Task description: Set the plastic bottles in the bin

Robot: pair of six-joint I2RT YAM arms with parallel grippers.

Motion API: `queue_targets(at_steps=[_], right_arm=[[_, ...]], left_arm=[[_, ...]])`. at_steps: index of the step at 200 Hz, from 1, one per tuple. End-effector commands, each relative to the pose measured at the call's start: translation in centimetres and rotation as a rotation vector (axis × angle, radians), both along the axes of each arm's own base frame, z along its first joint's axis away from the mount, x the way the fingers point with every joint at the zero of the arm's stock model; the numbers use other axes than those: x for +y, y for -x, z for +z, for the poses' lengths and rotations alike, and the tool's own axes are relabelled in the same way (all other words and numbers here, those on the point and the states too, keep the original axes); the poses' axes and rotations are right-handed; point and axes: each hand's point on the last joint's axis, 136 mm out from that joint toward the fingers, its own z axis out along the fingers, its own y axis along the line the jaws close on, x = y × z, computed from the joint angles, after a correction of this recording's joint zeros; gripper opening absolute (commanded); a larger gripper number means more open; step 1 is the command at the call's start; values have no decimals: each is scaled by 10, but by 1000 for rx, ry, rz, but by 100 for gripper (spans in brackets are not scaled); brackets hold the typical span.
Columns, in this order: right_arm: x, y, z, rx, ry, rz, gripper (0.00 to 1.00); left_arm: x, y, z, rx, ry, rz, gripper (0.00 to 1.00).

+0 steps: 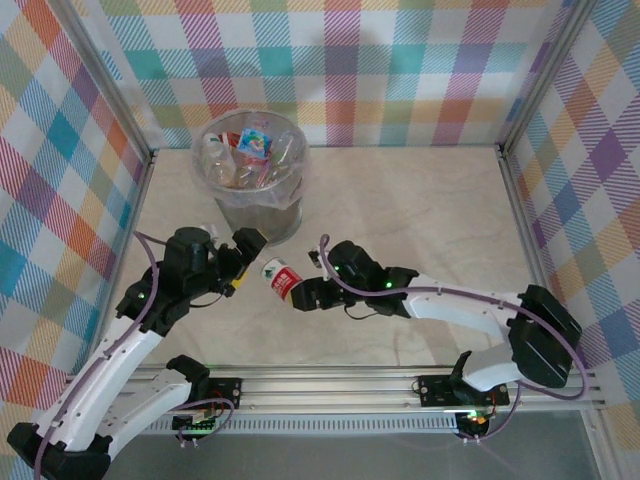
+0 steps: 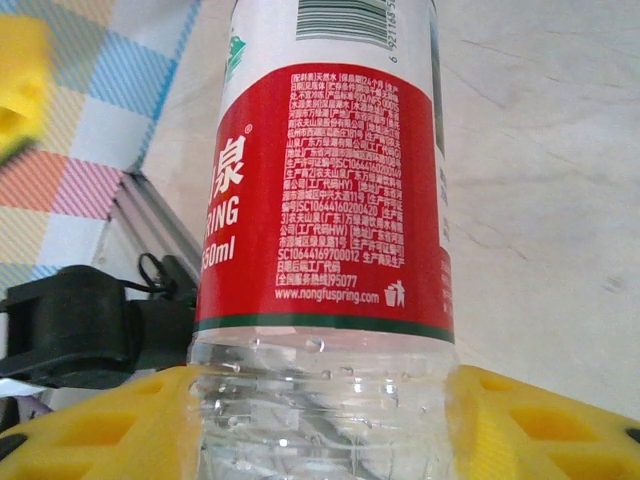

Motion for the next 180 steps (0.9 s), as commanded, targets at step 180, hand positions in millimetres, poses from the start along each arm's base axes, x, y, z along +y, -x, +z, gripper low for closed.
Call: queue_targets(at_steps=[180], right_arm=[[-135, -19, 65, -221, 149, -262, 59]], left_arm=[[26, -146, 49, -81, -159, 64, 85]])
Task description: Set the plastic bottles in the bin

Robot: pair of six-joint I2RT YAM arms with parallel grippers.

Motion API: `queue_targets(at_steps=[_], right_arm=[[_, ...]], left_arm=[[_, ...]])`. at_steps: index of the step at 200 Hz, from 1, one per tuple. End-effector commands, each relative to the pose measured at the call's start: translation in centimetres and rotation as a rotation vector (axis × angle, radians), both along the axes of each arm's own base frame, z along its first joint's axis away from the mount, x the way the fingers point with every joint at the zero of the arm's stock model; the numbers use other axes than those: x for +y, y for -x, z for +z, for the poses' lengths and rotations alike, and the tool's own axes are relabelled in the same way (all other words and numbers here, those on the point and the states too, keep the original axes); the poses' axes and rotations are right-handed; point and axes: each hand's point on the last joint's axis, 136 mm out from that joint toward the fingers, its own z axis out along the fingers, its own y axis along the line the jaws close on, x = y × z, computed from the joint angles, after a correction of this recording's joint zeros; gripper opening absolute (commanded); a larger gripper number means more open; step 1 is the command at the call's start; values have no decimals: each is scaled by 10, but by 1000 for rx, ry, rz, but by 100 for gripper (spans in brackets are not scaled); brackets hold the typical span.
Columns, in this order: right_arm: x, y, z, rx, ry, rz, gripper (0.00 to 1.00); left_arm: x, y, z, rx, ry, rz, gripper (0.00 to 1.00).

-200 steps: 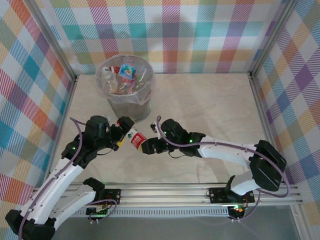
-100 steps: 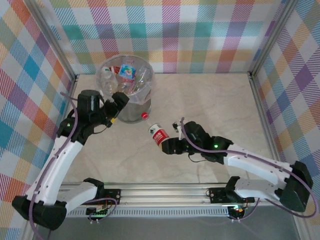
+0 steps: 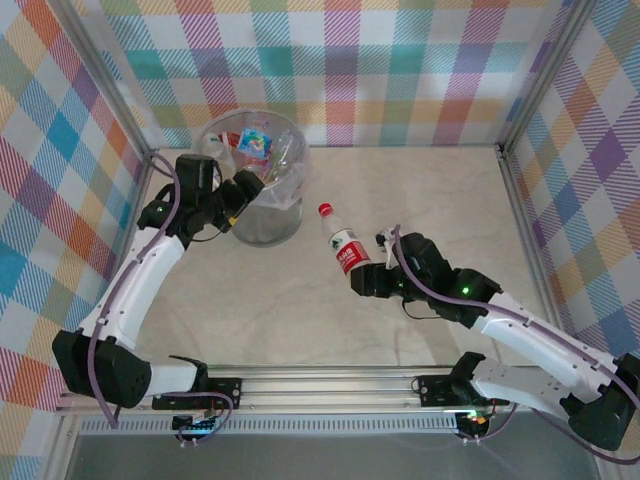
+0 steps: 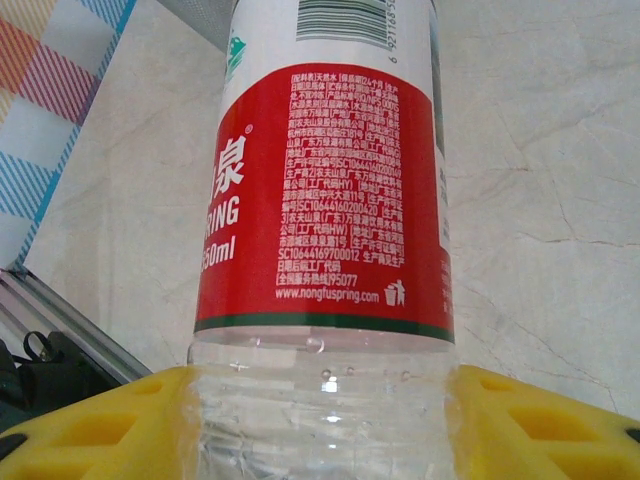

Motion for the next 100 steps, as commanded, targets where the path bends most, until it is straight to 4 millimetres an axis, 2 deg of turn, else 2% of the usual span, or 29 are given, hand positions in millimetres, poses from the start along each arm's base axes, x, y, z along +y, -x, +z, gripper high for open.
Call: queue_targets(at_steps=[1, 19, 64, 83, 100], right_arm=[[-6, 0, 8, -26, 7, -3, 59], [-8, 2, 6, -23, 5, -5, 59], [-13, 0, 11, -31, 14, -10, 59], [-15, -2, 16, -34, 17, -15, 58], [-17, -5, 25, -58, 12, -15, 58]], left_arm=[[4, -13, 27, -82, 10, 12, 85], [4, -17, 27, -74, 12, 20, 85], [-2, -20, 8, -15, 27, 3, 74], [-2, -17, 2, 3, 19, -4, 69], [-3, -15, 0, 9, 13, -20, 60]])
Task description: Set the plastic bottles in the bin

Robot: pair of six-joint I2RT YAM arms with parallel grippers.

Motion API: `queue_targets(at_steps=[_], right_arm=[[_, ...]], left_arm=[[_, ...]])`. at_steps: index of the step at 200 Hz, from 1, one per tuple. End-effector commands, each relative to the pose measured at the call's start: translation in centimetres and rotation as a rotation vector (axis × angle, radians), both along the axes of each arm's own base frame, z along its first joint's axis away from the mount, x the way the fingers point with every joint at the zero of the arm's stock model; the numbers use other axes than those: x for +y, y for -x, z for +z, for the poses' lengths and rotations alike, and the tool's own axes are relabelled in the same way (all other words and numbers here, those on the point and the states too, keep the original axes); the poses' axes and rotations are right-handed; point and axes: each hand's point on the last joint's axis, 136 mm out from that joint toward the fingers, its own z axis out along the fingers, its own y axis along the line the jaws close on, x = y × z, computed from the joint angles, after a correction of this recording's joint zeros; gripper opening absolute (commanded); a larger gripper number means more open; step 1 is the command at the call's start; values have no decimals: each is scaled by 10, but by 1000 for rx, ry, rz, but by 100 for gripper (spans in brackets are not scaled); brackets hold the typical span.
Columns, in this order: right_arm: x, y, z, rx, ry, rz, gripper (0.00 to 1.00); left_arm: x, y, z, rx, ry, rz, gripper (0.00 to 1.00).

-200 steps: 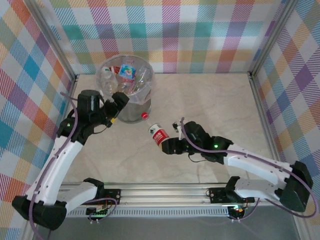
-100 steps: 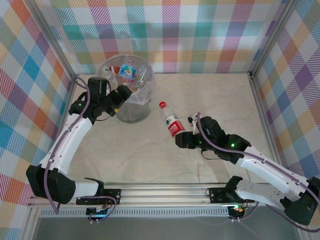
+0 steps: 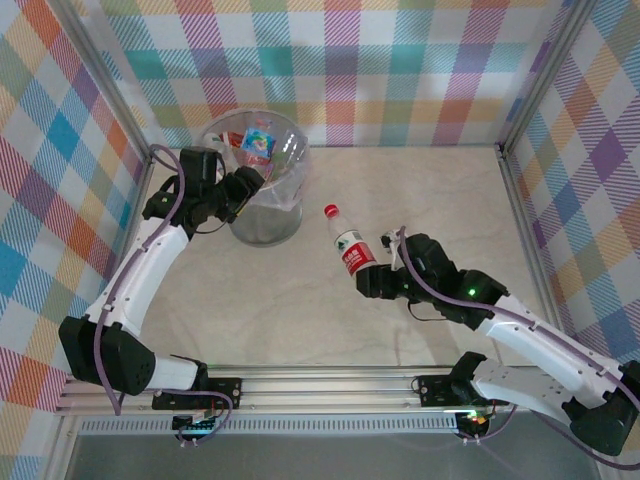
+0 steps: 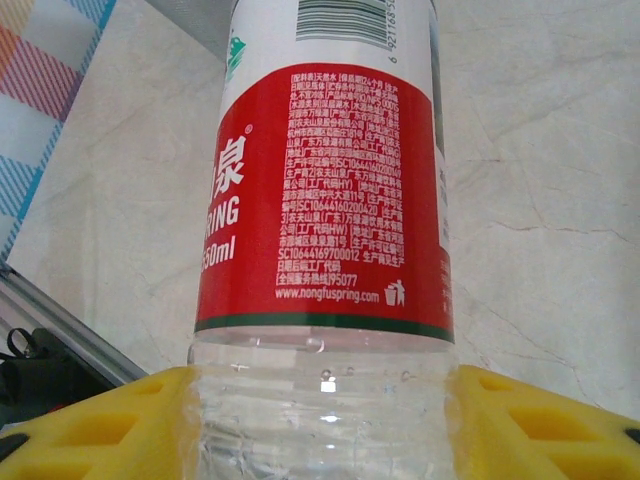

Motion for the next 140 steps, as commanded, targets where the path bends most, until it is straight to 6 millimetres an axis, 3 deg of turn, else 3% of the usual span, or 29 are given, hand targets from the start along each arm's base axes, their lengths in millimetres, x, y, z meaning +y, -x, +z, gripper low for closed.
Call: queue_targets(at_steps=[1, 29, 93, 140], right_arm=[[-3, -4, 26, -60, -15, 7, 58], [-6, -12, 43, -100, -9, 6, 58], [5, -32, 82, -159, -68, 59, 58], [15, -62, 104, -197, -88, 65, 58]], left_arm=[[1, -1, 1, -7, 1, -22, 59], [2, 2, 5, -1, -11, -70, 44], [9, 15, -7, 84, -16, -229, 41], [10, 10, -13, 138, -42, -397, 34]])
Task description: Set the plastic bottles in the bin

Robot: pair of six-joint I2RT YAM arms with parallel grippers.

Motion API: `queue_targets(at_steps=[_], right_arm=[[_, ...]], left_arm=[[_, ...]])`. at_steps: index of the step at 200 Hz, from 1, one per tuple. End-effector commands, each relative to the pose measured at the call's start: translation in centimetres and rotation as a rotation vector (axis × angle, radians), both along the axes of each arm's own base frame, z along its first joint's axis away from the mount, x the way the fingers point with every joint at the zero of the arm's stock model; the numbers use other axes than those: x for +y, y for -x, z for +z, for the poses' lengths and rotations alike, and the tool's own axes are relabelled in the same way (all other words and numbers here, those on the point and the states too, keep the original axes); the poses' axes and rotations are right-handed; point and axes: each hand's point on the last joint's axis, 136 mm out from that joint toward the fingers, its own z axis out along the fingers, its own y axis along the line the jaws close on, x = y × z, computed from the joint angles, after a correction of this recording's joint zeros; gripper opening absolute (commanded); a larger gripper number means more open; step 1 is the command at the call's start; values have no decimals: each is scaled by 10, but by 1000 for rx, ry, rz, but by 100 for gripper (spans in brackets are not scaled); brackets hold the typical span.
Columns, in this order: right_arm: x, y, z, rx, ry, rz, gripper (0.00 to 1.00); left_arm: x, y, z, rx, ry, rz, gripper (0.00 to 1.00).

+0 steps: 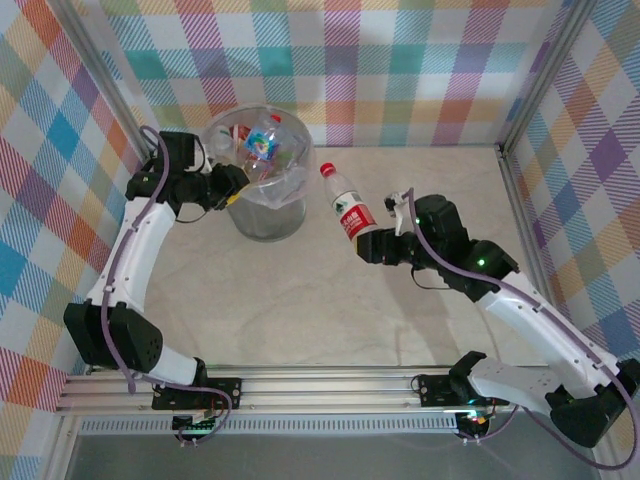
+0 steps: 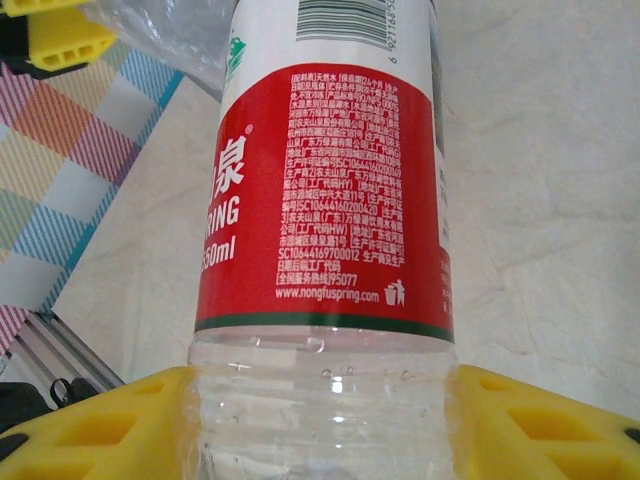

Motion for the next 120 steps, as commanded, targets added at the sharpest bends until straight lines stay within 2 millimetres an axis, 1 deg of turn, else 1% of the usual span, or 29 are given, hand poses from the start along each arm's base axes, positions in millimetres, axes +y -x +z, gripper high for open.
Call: queue_targets(at_steps=[1, 16, 54, 82, 96, 106, 120], right_arm=[[8, -15, 28, -75, -36, 37, 58], [9, -23, 35, -89, -36, 31, 58], [1, -39, 49, -111, -40, -4, 58], [-5, -54, 59, -121, -36, -34, 58], [-3, -61, 65, -131, -43, -28, 58], [2, -67, 70, -141, -44, -13, 58], [7, -78, 73, -149, -38, -1, 58]], left_arm=[[-7, 18, -21, 98, -26, -180, 34], [-5, 17, -20, 106, -45, -215, 33], [-1, 15, -19, 118, -65, -258, 32], [-3, 5, -20, 133, -38, -281, 29], [-6, -2, -23, 144, -25, -294, 27], [-6, -7, -24, 145, -25, -298, 31], [-5, -14, -23, 142, -31, -295, 34]])
